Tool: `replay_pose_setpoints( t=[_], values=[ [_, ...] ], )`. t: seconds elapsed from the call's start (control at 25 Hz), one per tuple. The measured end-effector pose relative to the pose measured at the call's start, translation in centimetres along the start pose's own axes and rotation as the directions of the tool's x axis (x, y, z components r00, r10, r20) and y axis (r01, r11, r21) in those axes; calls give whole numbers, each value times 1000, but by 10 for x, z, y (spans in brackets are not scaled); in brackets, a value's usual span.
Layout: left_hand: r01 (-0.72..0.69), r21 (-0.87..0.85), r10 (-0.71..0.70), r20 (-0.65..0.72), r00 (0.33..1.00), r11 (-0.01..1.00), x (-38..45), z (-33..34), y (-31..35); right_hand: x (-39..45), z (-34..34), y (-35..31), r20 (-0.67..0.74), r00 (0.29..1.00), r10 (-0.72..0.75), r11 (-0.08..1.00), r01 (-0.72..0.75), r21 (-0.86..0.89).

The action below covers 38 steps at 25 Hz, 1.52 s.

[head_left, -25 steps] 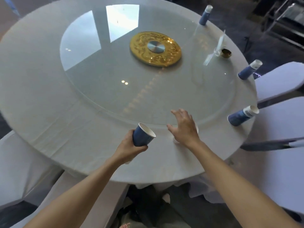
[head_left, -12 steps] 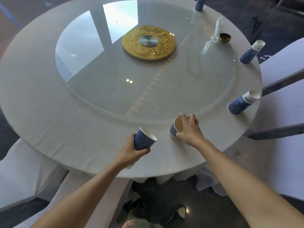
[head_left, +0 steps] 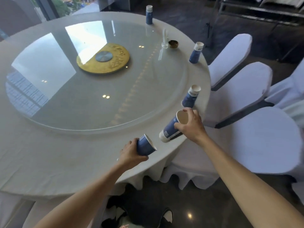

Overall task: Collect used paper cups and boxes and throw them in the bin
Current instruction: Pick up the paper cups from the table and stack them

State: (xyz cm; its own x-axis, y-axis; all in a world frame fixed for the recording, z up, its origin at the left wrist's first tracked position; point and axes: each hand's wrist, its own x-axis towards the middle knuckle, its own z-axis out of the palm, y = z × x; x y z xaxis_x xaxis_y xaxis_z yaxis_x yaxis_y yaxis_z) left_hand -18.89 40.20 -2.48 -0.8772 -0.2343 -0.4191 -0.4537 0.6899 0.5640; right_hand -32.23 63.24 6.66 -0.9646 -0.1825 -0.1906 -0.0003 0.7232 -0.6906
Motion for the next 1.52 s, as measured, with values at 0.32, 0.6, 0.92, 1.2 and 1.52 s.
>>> replay_pose_setpoints(
  t=[0.32, 0.6, 0.92, 1.2, 1.52],
  values=[
    [-200, -57, 204, 62, 977, 978, 13, 90, 114, -29, -86, 87, 87, 996, 12, 985, -26, 168],
    [-297, -132, 317, 160, 935, 946, 45, 148, 173, -16, -93, 152, 264, 959, 105, 973, -154, 173],
    [-298, -167, 336, 285, 898, 940, 99, 217, 217, 38, -95, 230, 362, 889, 280, 944, -323, 63],
    [-173, -162, 208, 232, 950, 972, 133, 255, 270, 95, -136, 289, 444, 871, 210, 975, -223, -24],
    [84, -253, -88, -7, 996, 964, 133, 305, 313, 172, -187, 369, 407, 901, 148, 953, -20, -302]
  ],
)
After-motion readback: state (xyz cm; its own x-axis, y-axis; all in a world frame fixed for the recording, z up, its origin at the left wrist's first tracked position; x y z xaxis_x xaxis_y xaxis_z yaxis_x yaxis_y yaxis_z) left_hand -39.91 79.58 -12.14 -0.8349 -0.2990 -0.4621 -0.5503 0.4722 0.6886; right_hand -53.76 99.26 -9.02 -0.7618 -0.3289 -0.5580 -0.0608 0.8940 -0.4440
